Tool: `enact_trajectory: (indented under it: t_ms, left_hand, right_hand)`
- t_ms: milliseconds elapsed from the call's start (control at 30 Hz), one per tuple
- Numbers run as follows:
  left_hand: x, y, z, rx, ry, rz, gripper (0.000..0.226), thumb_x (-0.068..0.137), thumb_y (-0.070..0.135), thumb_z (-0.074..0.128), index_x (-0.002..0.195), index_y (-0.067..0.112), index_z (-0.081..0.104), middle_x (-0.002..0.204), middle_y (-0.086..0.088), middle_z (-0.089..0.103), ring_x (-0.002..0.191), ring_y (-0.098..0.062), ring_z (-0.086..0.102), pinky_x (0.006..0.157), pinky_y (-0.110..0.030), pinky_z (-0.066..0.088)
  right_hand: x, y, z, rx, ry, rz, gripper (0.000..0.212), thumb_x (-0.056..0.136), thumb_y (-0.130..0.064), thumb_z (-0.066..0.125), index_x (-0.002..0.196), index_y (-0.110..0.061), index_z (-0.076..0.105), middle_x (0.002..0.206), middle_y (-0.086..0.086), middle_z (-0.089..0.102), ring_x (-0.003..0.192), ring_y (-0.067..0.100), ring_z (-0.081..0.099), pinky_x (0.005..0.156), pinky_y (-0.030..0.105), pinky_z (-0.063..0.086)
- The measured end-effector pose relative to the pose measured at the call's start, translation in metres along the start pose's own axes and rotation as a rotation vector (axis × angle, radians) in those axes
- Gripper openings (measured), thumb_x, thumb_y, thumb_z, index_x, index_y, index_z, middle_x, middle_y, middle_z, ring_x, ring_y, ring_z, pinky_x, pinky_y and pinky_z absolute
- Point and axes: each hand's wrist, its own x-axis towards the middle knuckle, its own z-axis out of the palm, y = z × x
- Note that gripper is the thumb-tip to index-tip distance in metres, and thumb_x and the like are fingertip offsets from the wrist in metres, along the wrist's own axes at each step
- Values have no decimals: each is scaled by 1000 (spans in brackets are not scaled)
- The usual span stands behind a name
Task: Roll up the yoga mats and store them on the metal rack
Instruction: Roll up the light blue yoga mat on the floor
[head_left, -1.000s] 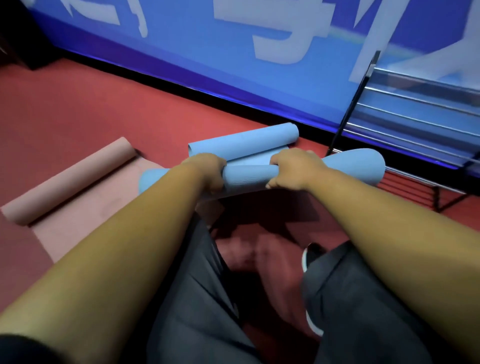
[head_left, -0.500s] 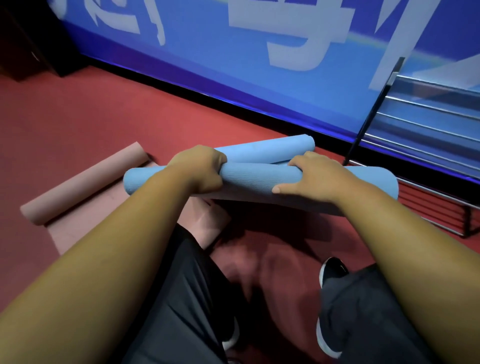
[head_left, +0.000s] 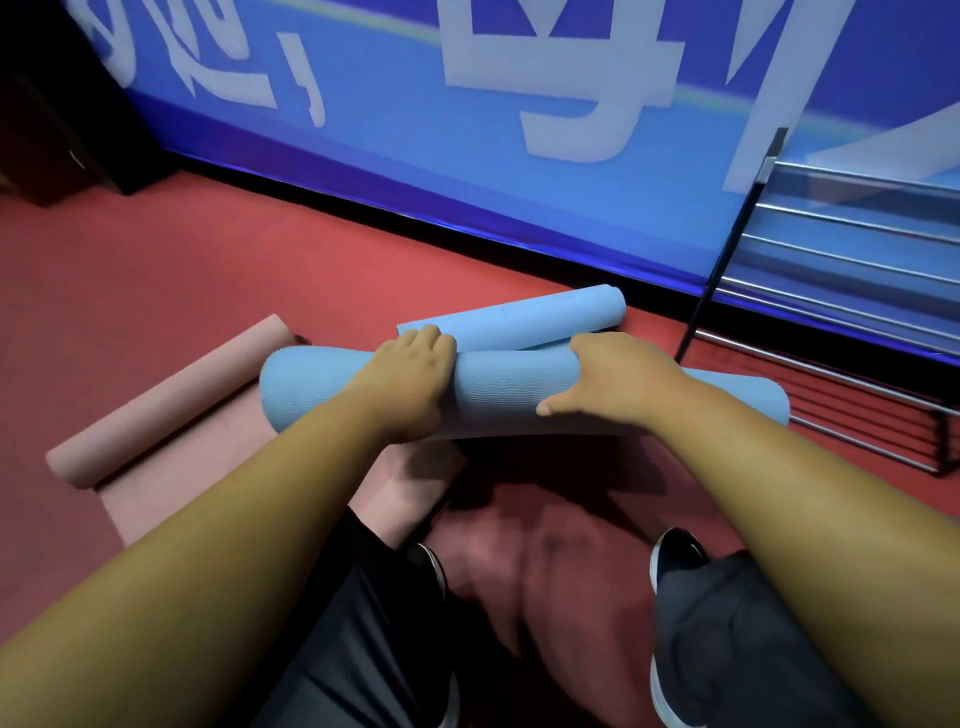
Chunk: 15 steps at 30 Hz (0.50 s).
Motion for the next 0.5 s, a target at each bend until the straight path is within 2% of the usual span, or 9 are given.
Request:
enact_trajectory:
  t_ms: [100,200,267,367,500]
  left_hand:
    - [3,6,10,-117,-104,-36,69,70,54,85,113,17,45,116,-5,49,102,-28,49,84,-44,46]
    - [11,9,5,-93,-191,-62,65,70,60,86,101,25,41,112,-3,56,102,-29,56,79,-41,46]
    - [13,12,0,-85,-188,-73,55,73,60,83,95,28,45,104,2,60,99,-28,61,75,-40,48]
    - [10,15,-2,-66,-190,-73,48,76,63,80,90,30,48,92,7,55,95,-25,58,72,-37,45]
    - [2,6,-4,-54,-63,-25,57,73,75,78,95,30,50,102,4,58,102,-25,58,75,-39,43]
  right_hand:
    - [-3,1,9,-110,-32,-20,68,73,-68,86,101,-22,45,115,3,66,107,32,64,73,40,43]
    - [-7,2,21,-157,-69,-39,66,76,-59,88,107,-22,43,121,7,67,111,33,65,74,39,43]
    - [-9,5,25,-153,-93,-28,61,77,-58,87,105,-23,46,115,6,66,110,33,64,73,38,42]
    - [-10,10,26,-135,-114,-3,44,81,-55,81,97,-23,55,97,-1,60,95,29,58,71,36,44]
    - [-5,14,29,-95,-128,20,31,86,-53,71,87,-24,58,83,-9,51,87,27,56,68,35,44]
